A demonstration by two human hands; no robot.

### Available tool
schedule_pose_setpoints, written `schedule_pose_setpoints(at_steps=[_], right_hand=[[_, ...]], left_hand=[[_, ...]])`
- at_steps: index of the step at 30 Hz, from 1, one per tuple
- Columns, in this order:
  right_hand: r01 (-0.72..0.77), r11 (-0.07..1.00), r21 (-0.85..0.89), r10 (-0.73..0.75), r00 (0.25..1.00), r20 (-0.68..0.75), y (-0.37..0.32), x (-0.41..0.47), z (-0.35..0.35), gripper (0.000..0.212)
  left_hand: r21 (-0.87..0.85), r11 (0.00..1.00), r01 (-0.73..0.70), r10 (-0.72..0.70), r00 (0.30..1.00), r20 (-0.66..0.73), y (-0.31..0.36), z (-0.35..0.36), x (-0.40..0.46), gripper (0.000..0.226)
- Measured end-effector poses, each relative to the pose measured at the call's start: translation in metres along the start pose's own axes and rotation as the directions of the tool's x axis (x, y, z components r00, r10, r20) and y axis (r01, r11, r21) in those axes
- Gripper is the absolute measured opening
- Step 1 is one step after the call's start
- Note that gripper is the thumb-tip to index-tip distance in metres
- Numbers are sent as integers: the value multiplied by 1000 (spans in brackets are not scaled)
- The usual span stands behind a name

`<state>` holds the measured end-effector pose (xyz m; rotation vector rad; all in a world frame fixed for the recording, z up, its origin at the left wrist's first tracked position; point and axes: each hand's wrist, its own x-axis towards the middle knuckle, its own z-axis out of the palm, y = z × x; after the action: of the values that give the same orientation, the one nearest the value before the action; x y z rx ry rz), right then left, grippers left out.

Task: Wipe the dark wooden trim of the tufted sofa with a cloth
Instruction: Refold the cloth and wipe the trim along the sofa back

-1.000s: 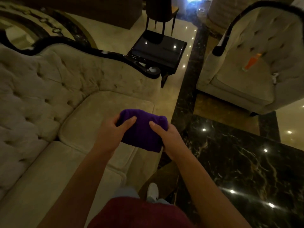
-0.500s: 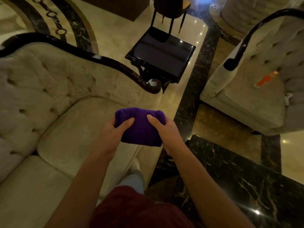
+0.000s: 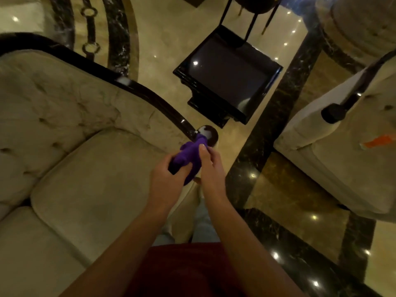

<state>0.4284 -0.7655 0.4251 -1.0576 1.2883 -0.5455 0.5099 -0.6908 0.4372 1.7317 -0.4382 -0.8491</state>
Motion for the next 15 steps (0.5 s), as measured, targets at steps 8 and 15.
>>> schedule_pose_setpoints(at_steps=[8, 15], right_hand=[[-152, 988, -30, 155, 965, 209, -14, 105, 3, 53], [112, 960, -257, -25, 947, 321, -31, 202, -31, 26]], left_hand=[[-146, 976, 161, -183, 972, -149, 7, 57, 63, 54], [-369, 890, 267, -369, 898, -238, 7, 90, 128, 33]])
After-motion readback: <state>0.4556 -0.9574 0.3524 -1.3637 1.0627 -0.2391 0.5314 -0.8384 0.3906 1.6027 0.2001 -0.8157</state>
